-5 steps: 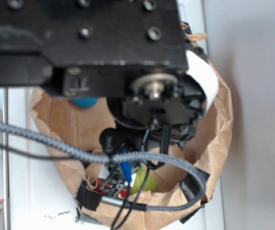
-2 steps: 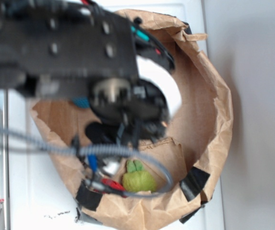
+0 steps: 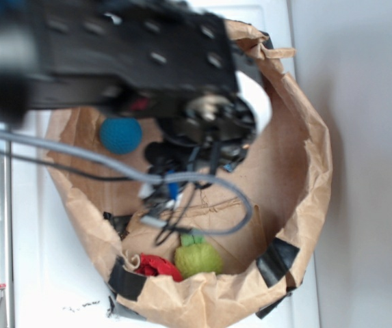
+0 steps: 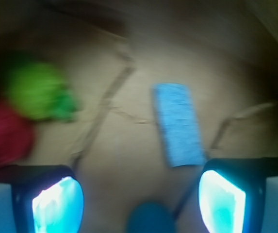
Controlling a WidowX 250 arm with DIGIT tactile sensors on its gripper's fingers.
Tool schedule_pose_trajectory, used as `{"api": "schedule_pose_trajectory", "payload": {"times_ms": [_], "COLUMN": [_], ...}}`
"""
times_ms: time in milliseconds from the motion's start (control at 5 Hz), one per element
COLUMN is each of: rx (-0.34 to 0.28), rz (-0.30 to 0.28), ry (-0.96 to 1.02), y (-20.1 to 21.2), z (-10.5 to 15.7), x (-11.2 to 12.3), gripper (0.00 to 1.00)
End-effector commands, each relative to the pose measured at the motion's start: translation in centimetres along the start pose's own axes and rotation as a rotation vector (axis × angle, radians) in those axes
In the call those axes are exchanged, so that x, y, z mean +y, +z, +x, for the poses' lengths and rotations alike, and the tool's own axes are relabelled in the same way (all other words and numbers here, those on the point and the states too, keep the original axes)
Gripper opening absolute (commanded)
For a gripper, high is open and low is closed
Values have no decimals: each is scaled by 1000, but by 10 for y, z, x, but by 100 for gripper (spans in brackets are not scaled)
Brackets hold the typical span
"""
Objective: Grab the blue sponge.
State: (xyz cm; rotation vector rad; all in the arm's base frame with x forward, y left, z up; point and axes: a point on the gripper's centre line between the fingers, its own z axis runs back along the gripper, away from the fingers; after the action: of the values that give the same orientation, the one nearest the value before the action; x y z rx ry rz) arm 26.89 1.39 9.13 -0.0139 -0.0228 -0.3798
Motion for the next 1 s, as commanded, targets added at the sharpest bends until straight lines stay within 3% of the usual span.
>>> {"api": "schedule_pose_trajectory", "payload": {"times_ms": [0,200,400,600,800], "rx": [-69,-49,16,23,-28], "rz": [80,101,85,127,78], "ry": [-22,-43,-47,-33,-49], "y": [-19,-47,-74,-94,-66], "z": [38,42,44,50,49], "x": [9,9,6,5,-1], "gripper": [100,100,100,0,0]}}
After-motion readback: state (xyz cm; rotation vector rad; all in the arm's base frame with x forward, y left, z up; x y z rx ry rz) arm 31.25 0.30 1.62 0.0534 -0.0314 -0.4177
